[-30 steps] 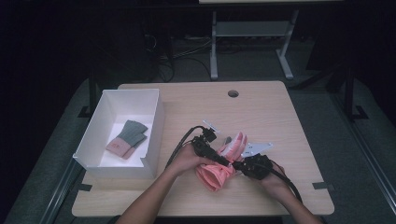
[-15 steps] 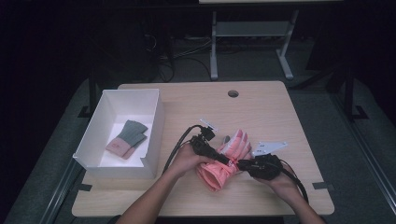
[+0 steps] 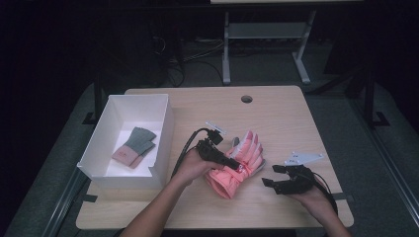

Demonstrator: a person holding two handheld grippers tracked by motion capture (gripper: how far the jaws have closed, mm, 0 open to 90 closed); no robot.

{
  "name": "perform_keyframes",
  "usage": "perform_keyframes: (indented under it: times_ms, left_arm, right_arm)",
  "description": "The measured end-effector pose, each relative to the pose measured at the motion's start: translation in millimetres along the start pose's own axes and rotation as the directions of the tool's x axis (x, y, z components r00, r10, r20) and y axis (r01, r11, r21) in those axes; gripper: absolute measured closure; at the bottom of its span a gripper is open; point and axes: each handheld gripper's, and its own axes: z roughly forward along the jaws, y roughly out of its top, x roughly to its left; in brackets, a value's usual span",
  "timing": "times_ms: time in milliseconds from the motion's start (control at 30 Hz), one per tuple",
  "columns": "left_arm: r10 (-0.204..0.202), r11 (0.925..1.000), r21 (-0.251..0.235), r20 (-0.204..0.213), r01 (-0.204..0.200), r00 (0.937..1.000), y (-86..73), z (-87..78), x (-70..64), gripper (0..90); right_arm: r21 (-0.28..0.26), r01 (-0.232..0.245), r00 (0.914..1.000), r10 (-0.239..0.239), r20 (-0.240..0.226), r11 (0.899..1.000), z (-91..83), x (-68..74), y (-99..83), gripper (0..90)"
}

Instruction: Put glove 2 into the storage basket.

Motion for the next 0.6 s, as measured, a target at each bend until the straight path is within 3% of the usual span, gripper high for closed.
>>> perform_keyframes:
  times_ms: [133,233,300,467,600]
  left_arm:
    - [0.003,1.0,-0.009,-0.019,-0.003,0.9998,1.2,-6.6,-4.1,60.3]
    - [0.005,1.0,-0.005,-0.03,-0.006,0.9995,2.4,-10.9,-5.7,60.2]
    - [0.0,1.0,-0.006,-0.047,-0.001,0.9989,3.4,-13.9,-8.3,60.1]
    - [-0.01,0.9997,-0.023,-0.055,0.009,0.9984,5.5,-25.2,-13.5,60.0]
    - [-0.016,0.9995,-0.028,-0.08,0.013,0.9967,10.4,-41.2,-17.5,59.9]
  right_arm:
    - [0.002,0.014,0.9989,-0.014,0.044,1.0,-4.2,-0.1,-11.7,15.6]
    - [0.017,0.0,0.9963,-0.002,0.086,1.0,-4.7,-1.9,-19.9,12.2]
    - [0.022,-0.006,0.9966,0.004,0.082,1.0,-4.7,-4.1,-23.2,7.4]
    - [-0.001,0.006,0.9941,-0.006,0.108,1.0,-4.5,-9.1,-24.1,7.1]
    - [0.012,0.01,0.9936,-0.012,0.112,1.0,-3.1,-9.6,-25.3,7.1]
